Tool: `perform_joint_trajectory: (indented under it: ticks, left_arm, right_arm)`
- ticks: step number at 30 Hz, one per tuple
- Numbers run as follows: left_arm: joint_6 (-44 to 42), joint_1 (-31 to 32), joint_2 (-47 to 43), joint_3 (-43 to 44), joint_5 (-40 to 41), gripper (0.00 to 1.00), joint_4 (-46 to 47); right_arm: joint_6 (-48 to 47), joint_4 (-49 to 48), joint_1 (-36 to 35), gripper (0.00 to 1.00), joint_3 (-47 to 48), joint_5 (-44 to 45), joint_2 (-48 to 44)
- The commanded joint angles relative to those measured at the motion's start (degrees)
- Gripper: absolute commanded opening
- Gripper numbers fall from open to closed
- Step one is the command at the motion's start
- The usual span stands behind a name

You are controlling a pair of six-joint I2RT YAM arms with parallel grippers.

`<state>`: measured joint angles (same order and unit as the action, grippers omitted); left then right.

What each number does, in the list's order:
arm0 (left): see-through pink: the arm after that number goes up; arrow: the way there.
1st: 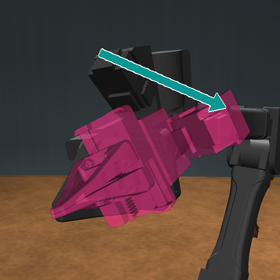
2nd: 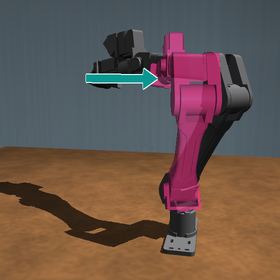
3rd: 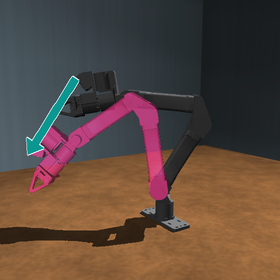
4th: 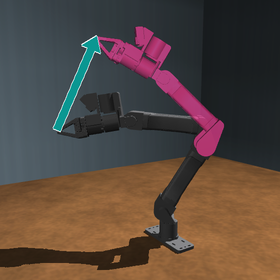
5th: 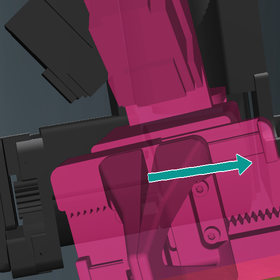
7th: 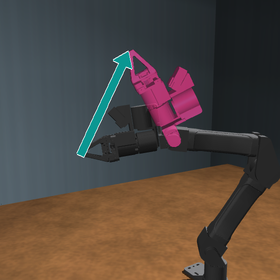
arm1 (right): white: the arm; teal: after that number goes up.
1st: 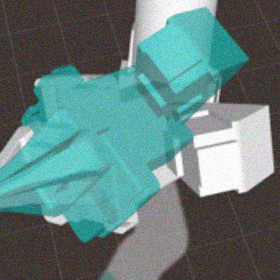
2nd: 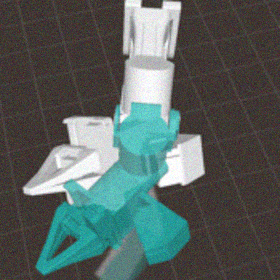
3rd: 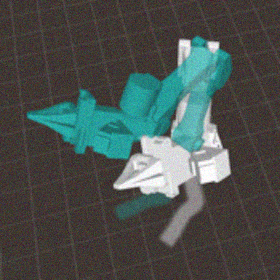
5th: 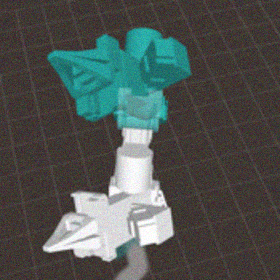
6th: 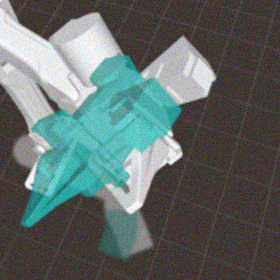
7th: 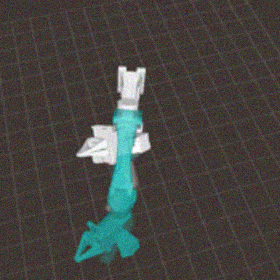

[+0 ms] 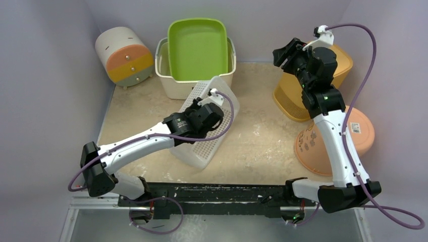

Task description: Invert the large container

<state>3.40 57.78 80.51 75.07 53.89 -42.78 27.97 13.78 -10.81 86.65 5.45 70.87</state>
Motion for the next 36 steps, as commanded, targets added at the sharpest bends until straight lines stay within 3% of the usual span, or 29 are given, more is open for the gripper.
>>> perform_joint_trajectory:
  ticks: [1,17,22,25,29,33,36]
  left_arm:
    - [0.36,3.1,2.33,-0.79,6.66,0.0,5.51]
    - [-0.95,15.69,23.35,12.33,4.58,0.0,10.94]
    - [-3.22,16.37,25.01,14.43,6.17,0.0,12.37]
    - [-8.83,15.48,22.9,14.42,11.17,0.0,15.03]
    - [-23.54,14.08,19.76,14.83,19.76,0.0,20.46]
    - [-39.64,11.86,13.77,10.21,20.33,0.0,32.56]
    - [-44.13,8.8,11.79,8.89,20.54,0.0,31.9]
  right_arm:
    - [0.48,-3.37,0.26,0.62,0.05,1.44,-1.4]
    - [-2.79,-2.91,0.35,0.65,-0.05,5.94,-3.24]
    - [-3.51,-2.86,0.35,0.65,-0.26,6.92,-3.67]
    - [-3.58,-2.95,0.37,0.66,-0.2,6.98,-3.67]
    - [-3.77,-3.4,0.35,0.66,-0.25,7.04,-3.12]
    - [-4.13,-3.74,0.35,0.66,0.94,6.49,-1.5]
    - [-4.56,-4.07,0.35,0.66,2.3,5.92,0.01]
